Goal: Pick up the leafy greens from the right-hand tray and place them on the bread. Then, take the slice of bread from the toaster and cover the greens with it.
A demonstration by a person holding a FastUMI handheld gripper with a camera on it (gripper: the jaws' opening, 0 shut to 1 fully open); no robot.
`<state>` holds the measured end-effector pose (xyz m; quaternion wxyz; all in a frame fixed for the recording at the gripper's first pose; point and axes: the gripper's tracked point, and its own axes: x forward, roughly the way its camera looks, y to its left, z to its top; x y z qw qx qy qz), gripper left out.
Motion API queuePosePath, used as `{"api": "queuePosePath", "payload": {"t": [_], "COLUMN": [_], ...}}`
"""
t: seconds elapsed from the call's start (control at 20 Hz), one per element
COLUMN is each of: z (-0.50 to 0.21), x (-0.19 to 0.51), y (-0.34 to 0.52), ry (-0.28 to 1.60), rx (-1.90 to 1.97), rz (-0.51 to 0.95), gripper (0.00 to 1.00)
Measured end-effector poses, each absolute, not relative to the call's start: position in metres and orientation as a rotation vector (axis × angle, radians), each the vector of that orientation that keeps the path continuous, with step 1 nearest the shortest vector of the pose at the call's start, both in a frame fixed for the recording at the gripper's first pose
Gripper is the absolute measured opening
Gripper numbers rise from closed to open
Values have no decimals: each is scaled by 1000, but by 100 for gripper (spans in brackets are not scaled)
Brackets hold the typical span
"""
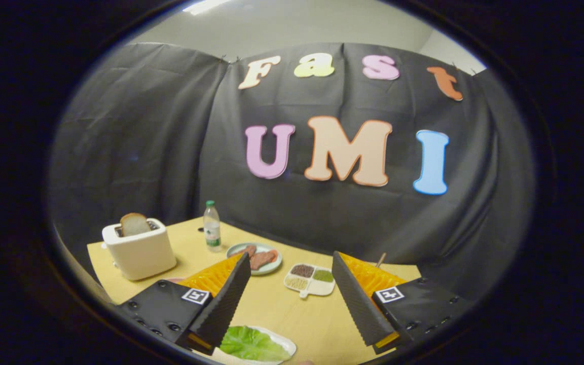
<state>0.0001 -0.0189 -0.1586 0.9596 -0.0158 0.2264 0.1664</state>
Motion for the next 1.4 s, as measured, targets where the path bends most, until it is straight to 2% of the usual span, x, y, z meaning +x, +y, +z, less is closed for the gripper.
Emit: {"api": "queuePosePath", "payload": {"t": [0.65, 1.05, 1.4], "z": [-276, -335, -378], "x": [-67, -109, -133], "y": [16, 27, 29], "ry": [814, 1005, 1136], "rx": [-141, -186, -234], "rz": [652, 782, 840], "gripper": [100, 100, 100]}}
